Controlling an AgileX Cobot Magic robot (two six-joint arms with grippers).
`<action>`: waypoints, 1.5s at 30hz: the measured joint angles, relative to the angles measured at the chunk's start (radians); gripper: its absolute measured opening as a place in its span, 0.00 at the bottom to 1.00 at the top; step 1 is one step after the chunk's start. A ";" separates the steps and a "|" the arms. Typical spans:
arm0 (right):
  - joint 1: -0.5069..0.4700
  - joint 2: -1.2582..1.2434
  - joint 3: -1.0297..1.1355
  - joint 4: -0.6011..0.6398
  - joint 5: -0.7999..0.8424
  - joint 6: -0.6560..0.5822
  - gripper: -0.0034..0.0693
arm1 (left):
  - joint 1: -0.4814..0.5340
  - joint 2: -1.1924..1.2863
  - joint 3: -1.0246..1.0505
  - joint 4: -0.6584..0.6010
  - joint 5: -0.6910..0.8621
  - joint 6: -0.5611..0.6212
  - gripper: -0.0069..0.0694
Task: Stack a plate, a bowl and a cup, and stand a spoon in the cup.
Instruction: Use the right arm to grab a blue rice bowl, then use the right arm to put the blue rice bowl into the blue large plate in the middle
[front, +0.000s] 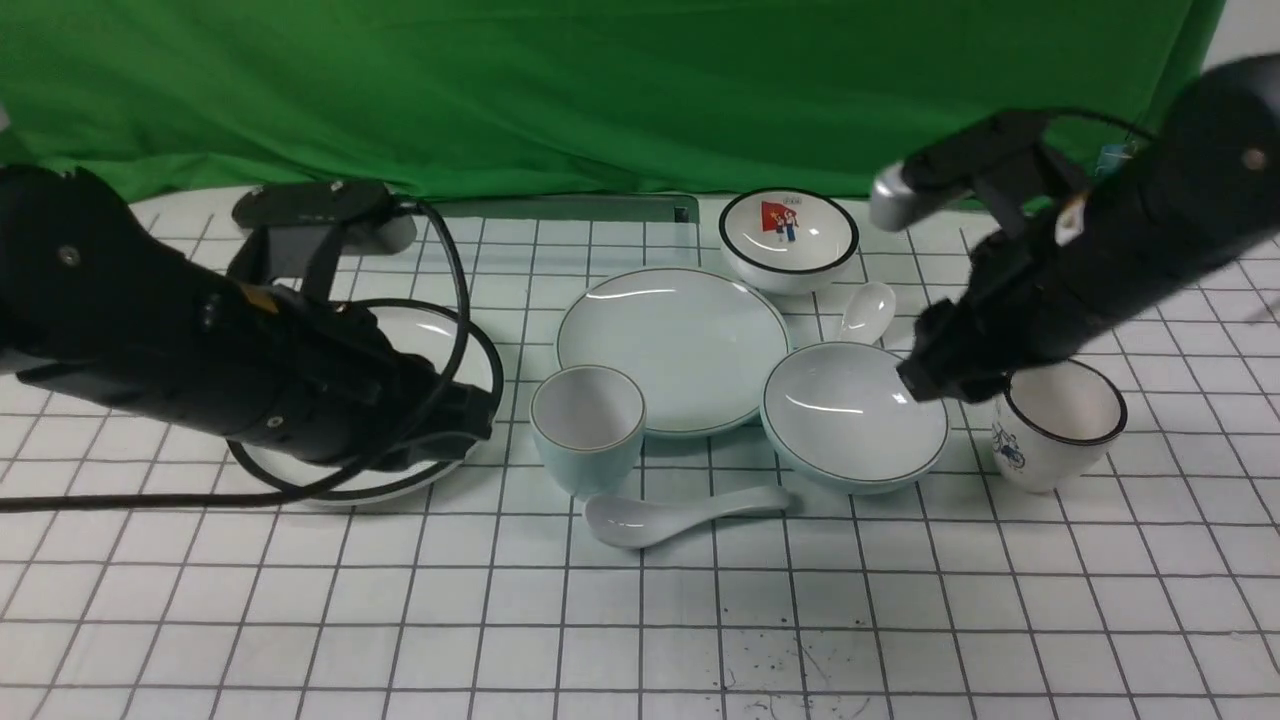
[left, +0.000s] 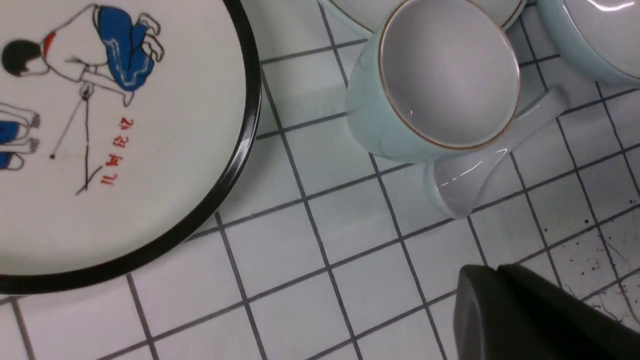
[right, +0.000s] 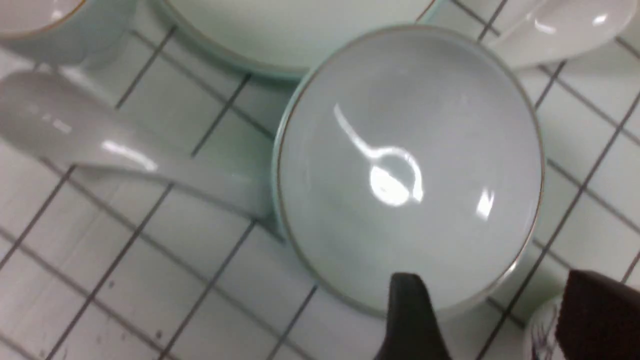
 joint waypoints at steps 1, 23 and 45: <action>-0.006 0.054 -0.057 0.001 0.010 -0.001 0.65 | 0.000 0.000 -0.001 0.000 0.006 0.010 0.06; -0.065 0.449 -0.430 -0.022 0.290 -0.026 0.17 | 0.000 0.001 -0.002 0.006 0.010 0.073 0.08; 0.035 0.566 -0.696 0.208 0.042 -0.015 0.15 | 0.000 0.026 -0.002 -0.005 -0.003 0.076 0.11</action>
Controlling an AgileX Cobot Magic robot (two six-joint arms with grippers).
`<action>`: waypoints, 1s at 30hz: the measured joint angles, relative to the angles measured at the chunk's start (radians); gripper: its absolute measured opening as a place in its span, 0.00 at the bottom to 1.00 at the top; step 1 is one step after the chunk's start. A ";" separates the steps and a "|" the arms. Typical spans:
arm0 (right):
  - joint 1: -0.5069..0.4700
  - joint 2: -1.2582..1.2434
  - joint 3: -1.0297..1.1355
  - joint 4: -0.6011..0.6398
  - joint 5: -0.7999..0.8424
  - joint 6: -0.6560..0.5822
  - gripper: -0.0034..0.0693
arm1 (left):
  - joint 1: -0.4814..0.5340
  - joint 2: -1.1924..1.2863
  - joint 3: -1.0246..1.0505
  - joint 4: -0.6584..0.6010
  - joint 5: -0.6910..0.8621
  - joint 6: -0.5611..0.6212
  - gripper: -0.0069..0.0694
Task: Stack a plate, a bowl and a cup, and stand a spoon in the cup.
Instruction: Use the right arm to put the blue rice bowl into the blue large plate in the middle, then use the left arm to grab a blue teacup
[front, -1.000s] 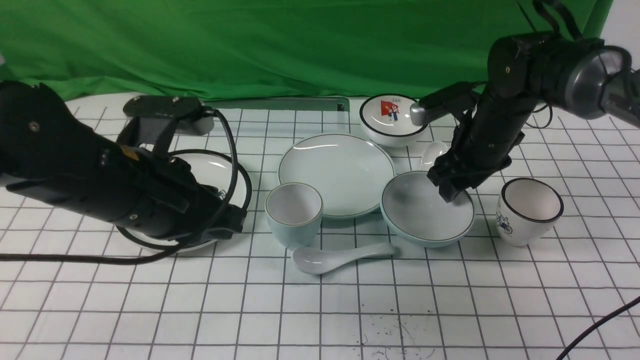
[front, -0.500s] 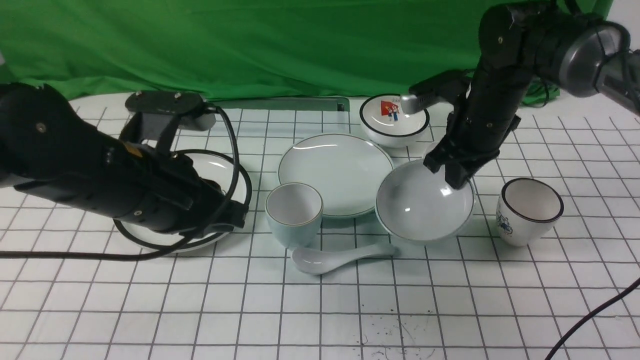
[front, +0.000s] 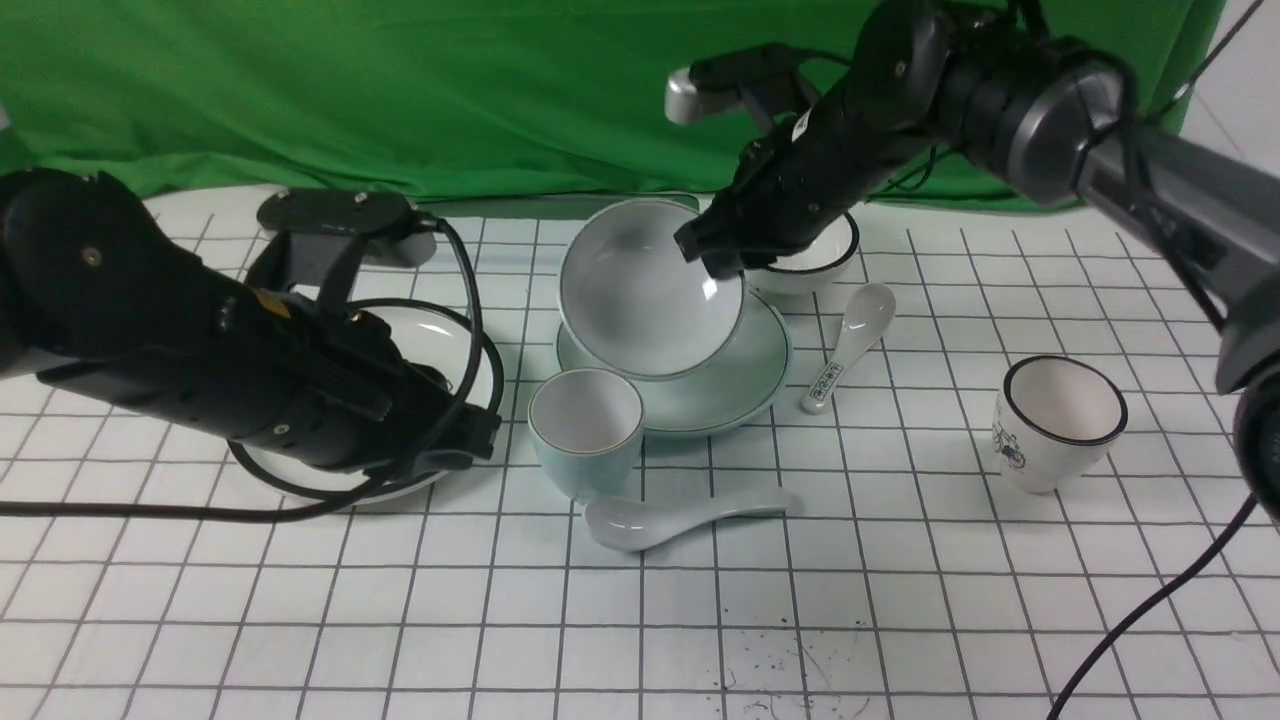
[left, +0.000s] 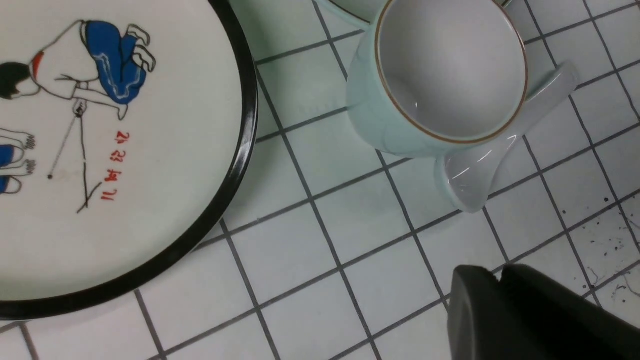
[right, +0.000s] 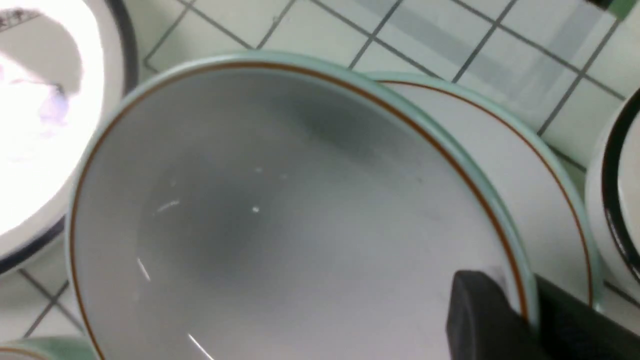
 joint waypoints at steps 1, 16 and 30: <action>-0.006 0.028 0.001 -0.007 -0.004 0.020 0.15 | 0.000 0.000 0.000 -0.001 0.001 0.000 0.11; -0.017 0.070 0.000 -0.063 0.014 0.076 0.54 | -0.004 0.019 0.000 -0.041 -0.060 0.000 0.23; -0.045 -0.279 0.000 -0.129 0.266 0.016 0.50 | -0.039 0.258 -0.227 0.186 -0.019 -0.236 0.78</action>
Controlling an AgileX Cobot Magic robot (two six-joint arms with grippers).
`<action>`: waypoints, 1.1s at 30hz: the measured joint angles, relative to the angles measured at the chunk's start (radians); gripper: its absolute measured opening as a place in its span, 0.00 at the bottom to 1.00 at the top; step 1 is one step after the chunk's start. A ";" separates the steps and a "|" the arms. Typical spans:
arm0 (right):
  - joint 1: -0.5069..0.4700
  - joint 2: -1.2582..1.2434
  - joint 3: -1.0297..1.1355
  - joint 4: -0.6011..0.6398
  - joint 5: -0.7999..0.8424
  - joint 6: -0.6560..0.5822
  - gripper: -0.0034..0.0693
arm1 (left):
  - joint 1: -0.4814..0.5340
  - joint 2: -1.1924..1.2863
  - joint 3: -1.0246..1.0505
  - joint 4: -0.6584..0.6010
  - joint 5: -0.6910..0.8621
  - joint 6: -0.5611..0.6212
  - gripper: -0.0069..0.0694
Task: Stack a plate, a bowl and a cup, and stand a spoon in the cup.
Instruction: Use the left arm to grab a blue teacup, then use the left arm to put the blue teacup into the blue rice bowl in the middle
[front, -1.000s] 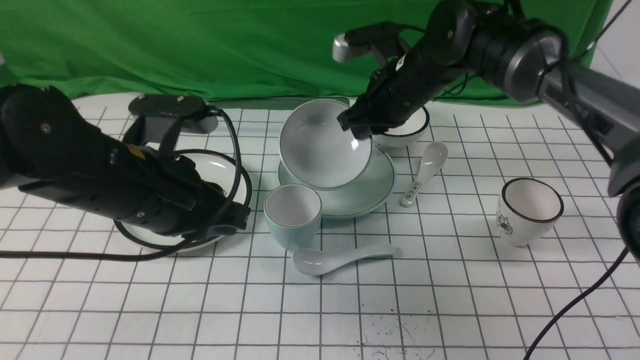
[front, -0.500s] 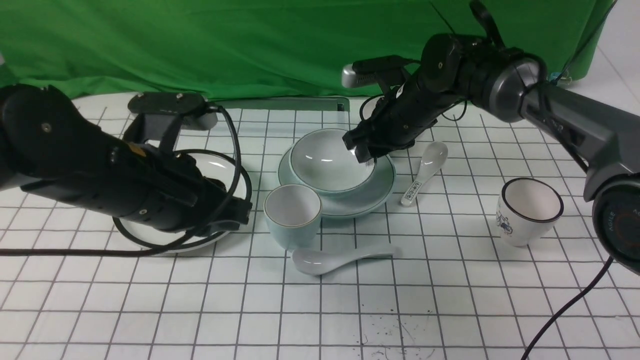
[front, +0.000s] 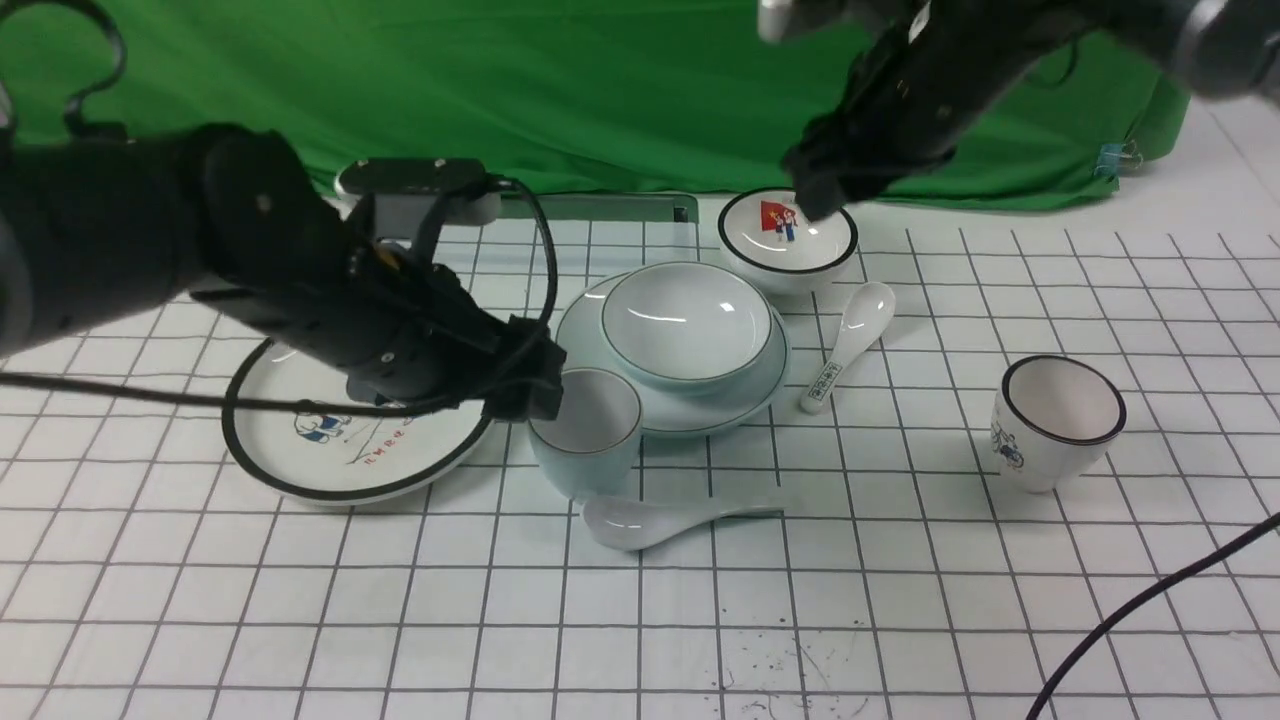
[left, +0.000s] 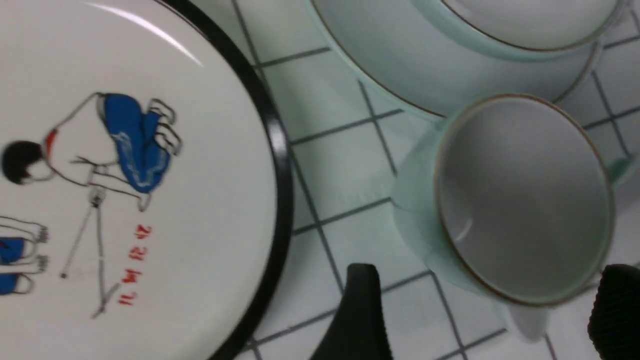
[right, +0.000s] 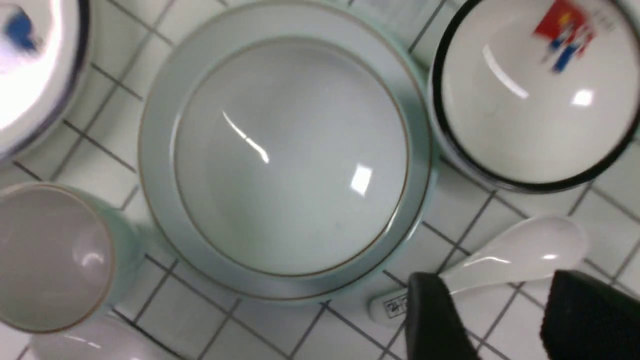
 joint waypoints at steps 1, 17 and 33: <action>0.000 -0.051 0.000 -0.001 0.011 0.001 0.48 | 0.000 0.030 -0.031 0.039 0.007 -0.029 0.76; -0.001 -0.566 0.471 -0.094 -0.010 0.049 0.45 | -0.015 0.248 -0.234 0.005 0.139 0.106 0.09; -0.001 -0.801 1.200 -0.139 -0.721 0.081 0.44 | -0.038 0.446 -0.803 0.037 0.281 0.121 0.08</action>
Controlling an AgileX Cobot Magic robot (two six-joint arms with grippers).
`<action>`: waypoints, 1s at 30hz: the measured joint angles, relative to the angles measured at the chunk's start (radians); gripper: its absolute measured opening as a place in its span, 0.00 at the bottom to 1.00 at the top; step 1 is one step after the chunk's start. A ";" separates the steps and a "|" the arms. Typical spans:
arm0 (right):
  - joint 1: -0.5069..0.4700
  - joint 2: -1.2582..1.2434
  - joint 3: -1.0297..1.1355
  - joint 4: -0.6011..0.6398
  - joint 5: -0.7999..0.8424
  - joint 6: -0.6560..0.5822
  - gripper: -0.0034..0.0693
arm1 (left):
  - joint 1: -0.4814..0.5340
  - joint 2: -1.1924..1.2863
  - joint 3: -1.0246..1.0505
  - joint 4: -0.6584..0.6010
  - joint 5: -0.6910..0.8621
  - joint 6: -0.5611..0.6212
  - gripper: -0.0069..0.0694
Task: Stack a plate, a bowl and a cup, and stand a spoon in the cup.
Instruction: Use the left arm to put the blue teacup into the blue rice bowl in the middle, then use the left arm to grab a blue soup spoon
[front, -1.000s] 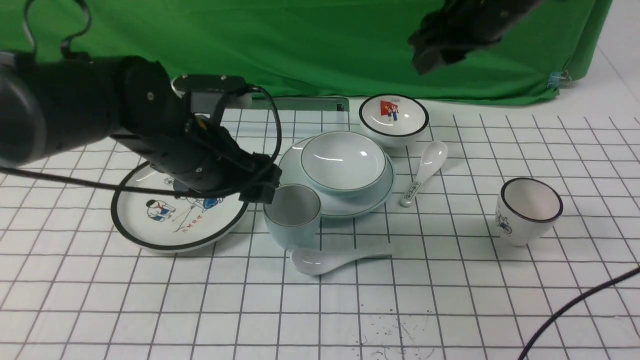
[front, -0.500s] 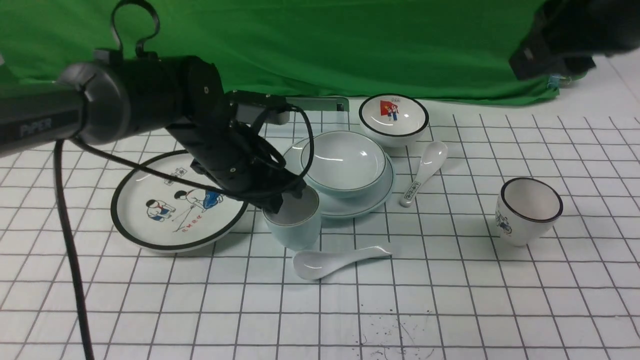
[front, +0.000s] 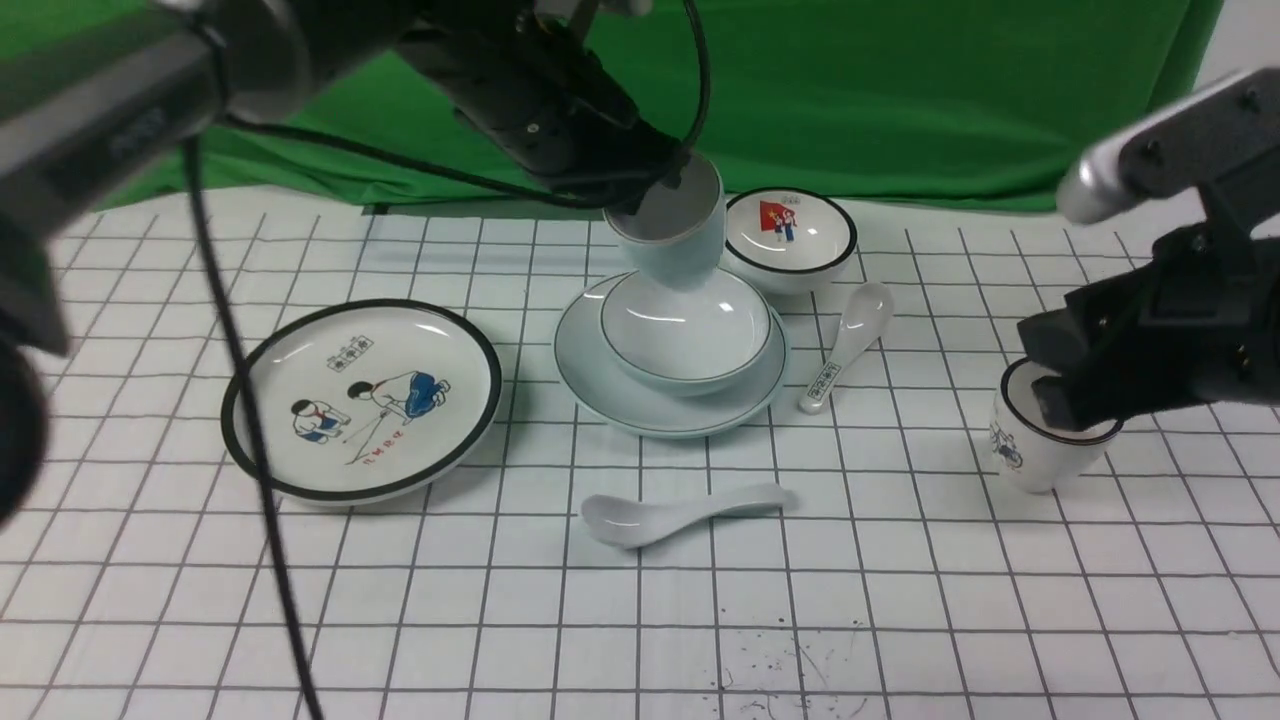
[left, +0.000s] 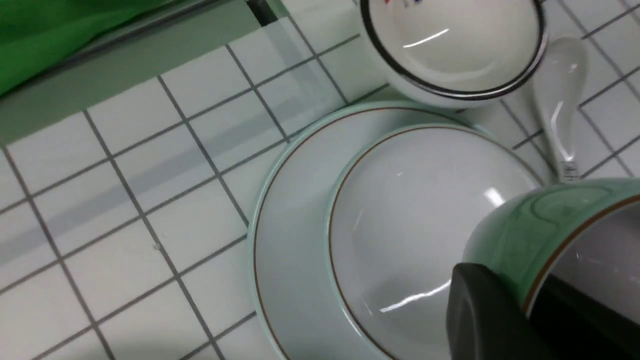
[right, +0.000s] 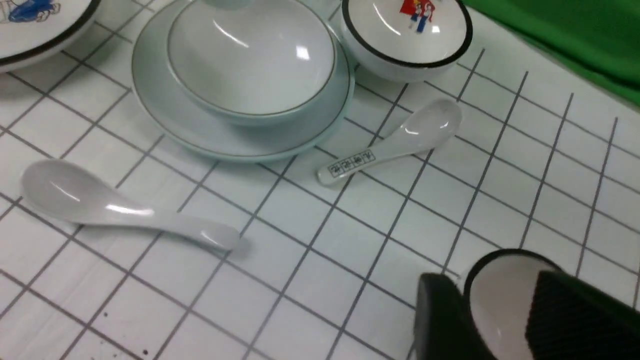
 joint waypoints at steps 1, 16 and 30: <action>0.001 0.002 0.009 0.000 -0.012 0.003 0.44 | 0.000 0.027 -0.025 0.004 0.016 -0.004 0.08; 0.094 0.021 0.036 -0.002 -0.097 -0.006 0.38 | 0.000 0.240 -0.266 0.033 0.199 -0.095 0.32; 0.094 -0.058 0.005 -0.078 0.123 -0.055 0.38 | -0.045 -0.094 -0.158 0.041 0.310 -0.105 0.69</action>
